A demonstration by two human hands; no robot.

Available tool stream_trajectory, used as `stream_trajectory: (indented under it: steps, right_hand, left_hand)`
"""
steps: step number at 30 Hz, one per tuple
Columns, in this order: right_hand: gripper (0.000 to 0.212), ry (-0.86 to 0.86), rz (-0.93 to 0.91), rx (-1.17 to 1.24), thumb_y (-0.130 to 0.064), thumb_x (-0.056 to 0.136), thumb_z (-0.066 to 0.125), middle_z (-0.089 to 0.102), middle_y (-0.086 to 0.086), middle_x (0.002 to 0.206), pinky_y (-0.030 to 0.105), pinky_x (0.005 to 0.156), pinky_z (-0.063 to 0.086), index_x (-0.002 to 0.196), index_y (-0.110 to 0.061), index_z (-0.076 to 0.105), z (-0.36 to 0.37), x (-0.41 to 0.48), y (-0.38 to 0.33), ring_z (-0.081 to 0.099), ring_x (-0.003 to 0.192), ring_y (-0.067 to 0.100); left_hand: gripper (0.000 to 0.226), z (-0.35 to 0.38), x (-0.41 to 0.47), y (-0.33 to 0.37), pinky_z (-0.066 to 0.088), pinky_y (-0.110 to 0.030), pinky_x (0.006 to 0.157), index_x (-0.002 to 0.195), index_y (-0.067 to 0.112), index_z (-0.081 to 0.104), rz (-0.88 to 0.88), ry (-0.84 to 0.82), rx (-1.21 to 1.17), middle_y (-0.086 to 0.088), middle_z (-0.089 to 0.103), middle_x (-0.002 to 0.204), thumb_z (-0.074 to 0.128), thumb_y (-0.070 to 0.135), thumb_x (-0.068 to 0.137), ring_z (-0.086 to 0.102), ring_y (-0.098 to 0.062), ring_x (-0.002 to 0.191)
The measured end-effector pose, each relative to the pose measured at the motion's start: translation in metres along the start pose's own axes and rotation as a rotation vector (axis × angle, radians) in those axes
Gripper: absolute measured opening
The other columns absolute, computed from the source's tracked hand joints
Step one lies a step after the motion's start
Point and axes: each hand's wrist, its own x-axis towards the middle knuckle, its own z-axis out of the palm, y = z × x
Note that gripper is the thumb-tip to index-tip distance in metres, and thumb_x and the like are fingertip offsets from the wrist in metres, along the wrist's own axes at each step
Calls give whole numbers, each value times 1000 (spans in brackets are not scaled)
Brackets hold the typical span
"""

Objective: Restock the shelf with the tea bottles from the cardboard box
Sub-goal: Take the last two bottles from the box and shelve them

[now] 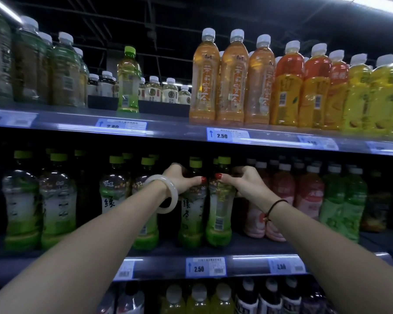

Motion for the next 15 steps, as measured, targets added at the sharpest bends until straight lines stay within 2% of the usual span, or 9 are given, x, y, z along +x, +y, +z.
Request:
stream_trajectory:
  steps: [4, 6, 7, 9, 11, 12, 13, 14, 15]
  right_hand:
    - [38, -17, 6, -1, -19, 79, 75, 72, 7, 94, 21, 59, 54, 110, -1, 62, 1, 0, 8, 70, 82, 13]
    - [26, -36, 12, 29, -17, 82, 72, 70, 1, 86, 17, 55, 53, 103, -5, 63, 1, -2, 13, 67, 74, 7]
    - [21, -40, 13, 34, -18, 83, 71, 69, 0, 85, 17, 57, 54, 100, -9, 63, 1, -2, 15, 66, 74, 6]
    - [21, -41, -6, 47, -24, 81, 72, 70, 1, 93, 23, 72, 58, 98, -16, 62, 1, -2, 21, 67, 82, 8]
    - [29, -4, -3, 62, -28, 77, 75, 70, 5, 104, 28, 82, 57, 100, -17, 63, 1, -2, 33, 67, 91, 11]
    - [37, 11, 11, 56, -27, 75, 77, 69, 6, 109, 24, 80, 57, 106, -13, 62, 2, -4, 39, 66, 93, 11]
    - [49, 5, 35, 40, -26, 73, 80, 67, 8, 114, 20, 76, 55, 114, -8, 59, 3, -8, 46, 64, 95, 12]
    - [66, -14, 79, 22, -29, 69, 82, 64, 7, 121, 21, 78, 55, 123, -7, 53, 5, -12, 54, 62, 102, 15]
    - [79, -42, 128, 7, -34, 65, 84, 59, 6, 128, 29, 86, 53, 131, -9, 47, 7, -17, 60, 58, 112, 19]
  left_hand:
    - [74, 4, 2, -2, 56, -46, 87, 116, 4, 56, -3, 40, 5, -13, 67, 108, 74, 57, 66, 65, -28, 99]
    - [75, 7, 3, -4, 56, -45, 88, 116, 4, 57, 4, 49, -18, -13, 67, 110, 74, 57, 66, 65, -27, 100]
    - [77, 8, 3, -6, 56, -45, 88, 117, 3, 58, 3, 55, -31, -13, 67, 110, 74, 58, 65, 65, -27, 101]
    - [77, 11, -1, -8, 56, -44, 86, 112, 3, 59, 3, 82, -60, -11, 67, 104, 73, 62, 64, 65, -26, 98]
    - [69, 15, -7, -11, 56, -39, 80, 103, 4, 60, 10, 140, -107, -7, 66, 92, 74, 60, 65, 64, -25, 91]
    - [66, 18, -10, -15, 54, -36, 78, 102, 5, 60, 13, 158, -125, -5, 66, 92, 75, 58, 66, 64, -24, 92]
    - [66, 21, -15, -20, 53, -35, 80, 107, 6, 60, 13, 151, -143, -5, 67, 97, 77, 54, 66, 64, -24, 95]
    - [69, 25, -19, -26, 52, -35, 84, 116, 7, 58, 9, 118, -161, -6, 67, 107, 79, 49, 66, 63, -24, 101]
    - [73, 31, -25, -34, 51, -34, 87, 124, 8, 54, -6, 70, -173, -6, 65, 117, 81, 43, 66, 61, -24, 107]
